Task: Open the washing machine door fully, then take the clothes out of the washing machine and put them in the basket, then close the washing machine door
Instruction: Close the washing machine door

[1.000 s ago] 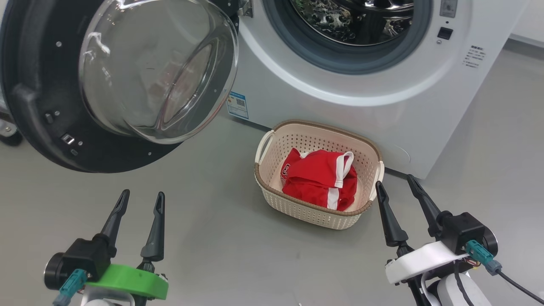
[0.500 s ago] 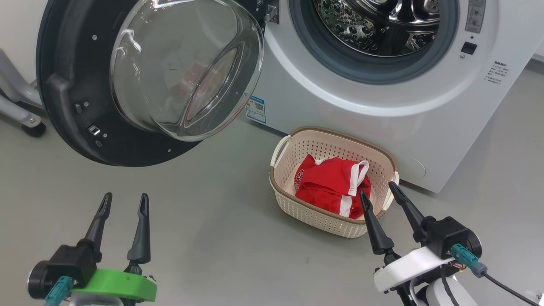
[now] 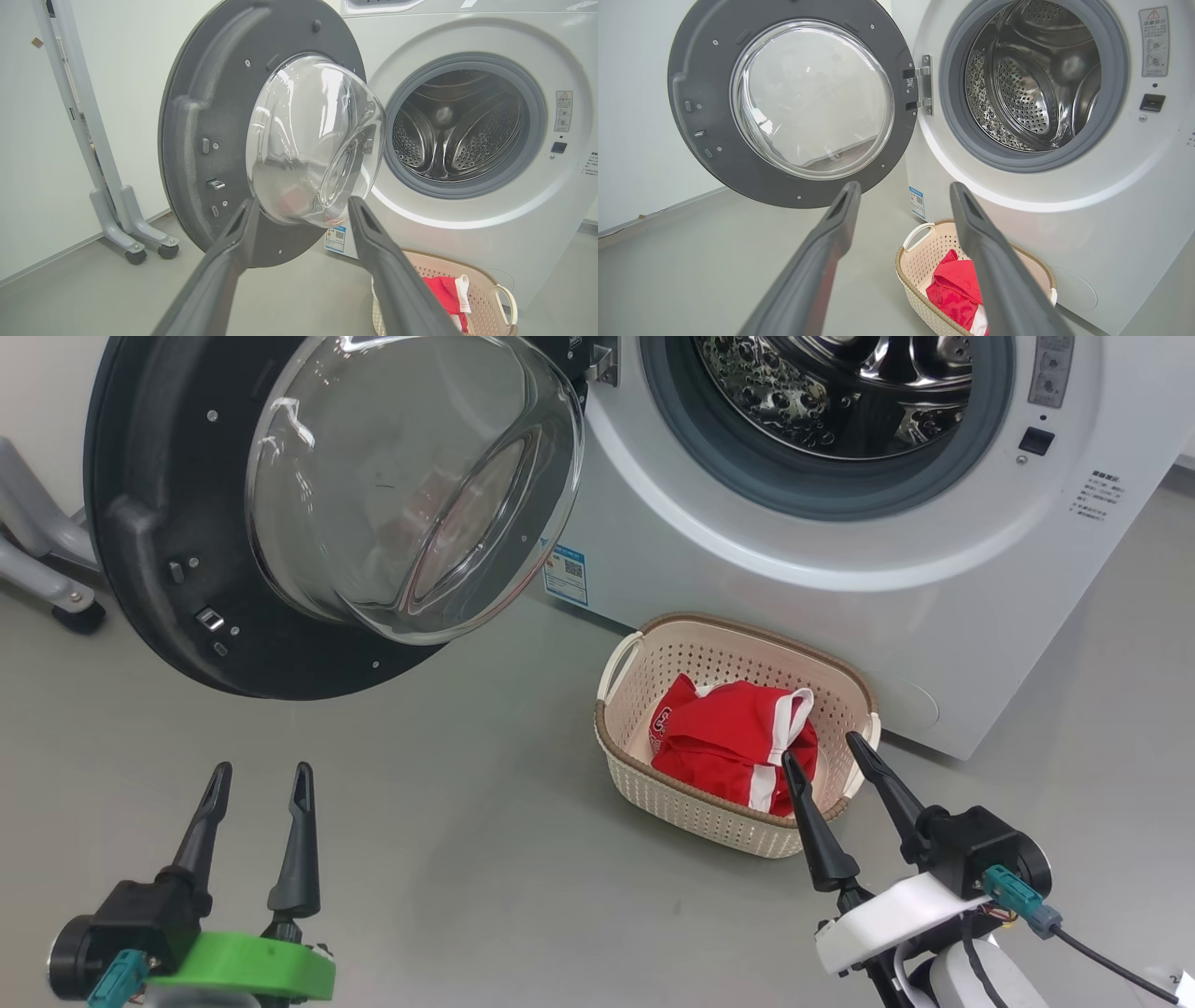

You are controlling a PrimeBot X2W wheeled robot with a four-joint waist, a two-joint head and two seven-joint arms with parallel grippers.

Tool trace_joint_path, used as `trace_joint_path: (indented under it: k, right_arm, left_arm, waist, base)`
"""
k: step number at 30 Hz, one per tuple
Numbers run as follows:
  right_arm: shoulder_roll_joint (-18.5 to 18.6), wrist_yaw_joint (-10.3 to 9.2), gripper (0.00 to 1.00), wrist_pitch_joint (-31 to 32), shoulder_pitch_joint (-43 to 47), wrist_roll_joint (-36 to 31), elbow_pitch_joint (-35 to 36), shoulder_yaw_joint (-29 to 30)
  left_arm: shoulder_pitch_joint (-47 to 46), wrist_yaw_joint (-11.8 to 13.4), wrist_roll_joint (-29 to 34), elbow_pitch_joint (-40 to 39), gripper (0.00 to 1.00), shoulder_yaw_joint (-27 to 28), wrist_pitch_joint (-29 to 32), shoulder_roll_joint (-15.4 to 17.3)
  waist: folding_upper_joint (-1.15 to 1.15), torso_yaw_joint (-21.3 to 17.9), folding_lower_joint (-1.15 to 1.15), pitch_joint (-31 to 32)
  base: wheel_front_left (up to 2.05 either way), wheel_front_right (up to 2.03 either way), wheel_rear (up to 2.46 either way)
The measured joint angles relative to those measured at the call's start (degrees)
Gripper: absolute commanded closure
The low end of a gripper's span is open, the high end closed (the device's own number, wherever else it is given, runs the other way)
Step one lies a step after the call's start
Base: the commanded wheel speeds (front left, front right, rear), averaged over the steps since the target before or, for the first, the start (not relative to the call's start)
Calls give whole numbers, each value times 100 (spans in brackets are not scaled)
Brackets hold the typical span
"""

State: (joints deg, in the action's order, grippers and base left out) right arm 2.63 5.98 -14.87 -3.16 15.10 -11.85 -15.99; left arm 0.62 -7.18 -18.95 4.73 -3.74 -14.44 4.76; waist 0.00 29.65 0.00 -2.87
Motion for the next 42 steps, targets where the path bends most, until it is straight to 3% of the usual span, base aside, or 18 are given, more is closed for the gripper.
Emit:
trace_joint_path:
  k: [19, 20, 21, 27, 32, 42]
  right_arm:
    - [0, 1, 0, 0, -1, 11, -55, -43]
    - [0, 1, 0, 0, -1, 12, -55, -46]
    - [0, 1, 0, 0, -2, 13, -55, -51]
    - [0, -1, 0, 0, -13, 43, -45, -70]
    - [3, -59, 0, 0, -21, 4, 2, 48]
    - [115, -59, 0, 0, -174, -167, 46, -9]
  left_arm:
    - [105, 0, 80, -46, 0, 18, 0, -3]
    - [113, 0, 108, -43, 27, 1, 0, 3]
    - [120, 0, 108, -42, 100, -2, 0, 4]
    - [124, 0, 105, -126, 100, 20, 0, 38]
    - [106, 0, -13, -267, 100, 368, 0, 229]
    - [-350, 0, -638, -557, 100, 1399, -8, 956]
  waist:
    - [0, -21, 0, 46]
    - [0, -21, 0, 45]
    - [0, -22, 0, 43]
    - [0, -22, 0, -40]
    - [0, -19, 0, -210]
    - [0, -143, 0, -608]
  base:
    - [0, 0, 0]
    - [0, 0, 0]
    - [0, 0, 0]
    - [0, 0, 0]
    - [0, 0, 0]
    - [0, 0, 0]
